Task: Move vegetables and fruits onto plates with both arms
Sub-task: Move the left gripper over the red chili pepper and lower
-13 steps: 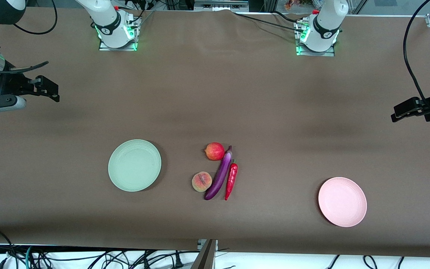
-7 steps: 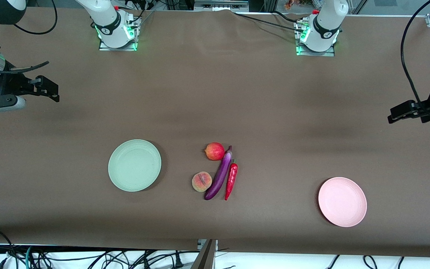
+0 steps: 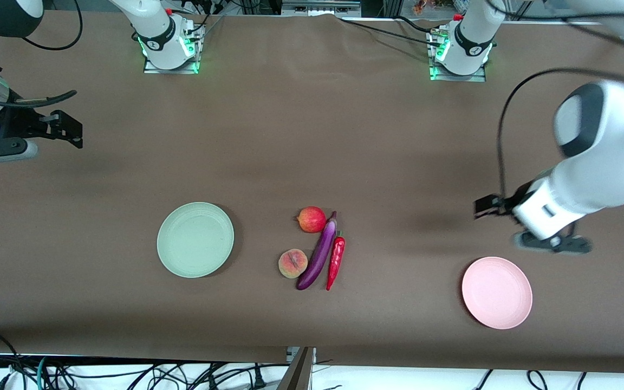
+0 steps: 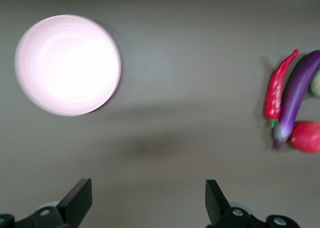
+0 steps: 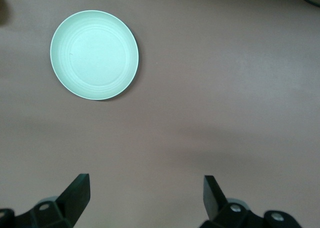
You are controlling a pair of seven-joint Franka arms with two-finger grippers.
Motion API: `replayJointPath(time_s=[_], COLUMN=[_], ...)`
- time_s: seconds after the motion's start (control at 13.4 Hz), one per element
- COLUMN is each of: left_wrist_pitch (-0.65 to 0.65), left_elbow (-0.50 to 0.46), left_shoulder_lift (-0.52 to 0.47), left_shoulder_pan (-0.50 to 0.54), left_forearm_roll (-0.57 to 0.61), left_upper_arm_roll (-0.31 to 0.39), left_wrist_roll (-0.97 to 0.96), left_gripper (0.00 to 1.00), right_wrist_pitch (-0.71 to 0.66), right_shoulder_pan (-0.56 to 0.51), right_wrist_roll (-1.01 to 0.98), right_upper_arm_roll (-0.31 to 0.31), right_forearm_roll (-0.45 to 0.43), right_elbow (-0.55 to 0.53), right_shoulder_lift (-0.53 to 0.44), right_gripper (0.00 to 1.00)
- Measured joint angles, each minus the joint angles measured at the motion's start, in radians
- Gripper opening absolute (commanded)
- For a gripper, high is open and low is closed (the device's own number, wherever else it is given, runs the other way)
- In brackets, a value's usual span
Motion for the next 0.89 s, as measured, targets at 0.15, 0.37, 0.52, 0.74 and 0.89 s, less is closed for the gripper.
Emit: replayJointPath(time_s=[0.15, 0.37, 0.52, 0.74, 0.89], left_wrist_pitch=[0.098, 0.207, 0.285, 0.338, 0.434], left_elbow=[0.000, 0.001, 0.001, 0.002, 0.002], left_shoulder_lift=[0.081, 0.173, 0.220, 0.274, 0.313], left_shoulder_pan=[-0.031, -0.115, -0.171, -0.260, -0.315], left_forearm_roll=[-0.054, -0.060, -0.061, -0.061, -0.061], left_upper_arm_roll=[-0.002, -0.005, -0.005, -0.006, -0.004], left_wrist_roll=[0.003, 0.001, -0.010, -0.109, -0.170], left_gripper=[1.00, 1.00, 1.00, 1.00, 1.00], right_wrist_pitch=[0.001, 0.002, 0.004, 0.005, 0.006], right_shoulder_pan=[0.000, 0.000, 0.000, 0.000, 0.000], right_wrist_roll=[0.000, 0.000, 0.000, 0.000, 0.000], right_upper_arm_roll=[0.000, 0.000, 0.000, 0.000, 0.000], right_forearm_roll=[0.004, 0.005, 0.005, 0.006, 0.006], right_elbow=[0.000, 0.000, 0.000, 0.000, 0.000], right_shoulder_lift=[0.000, 0.000, 0.000, 0.000, 0.000], right_gripper=[1.00, 1.00, 1.00, 1.00, 1.00])
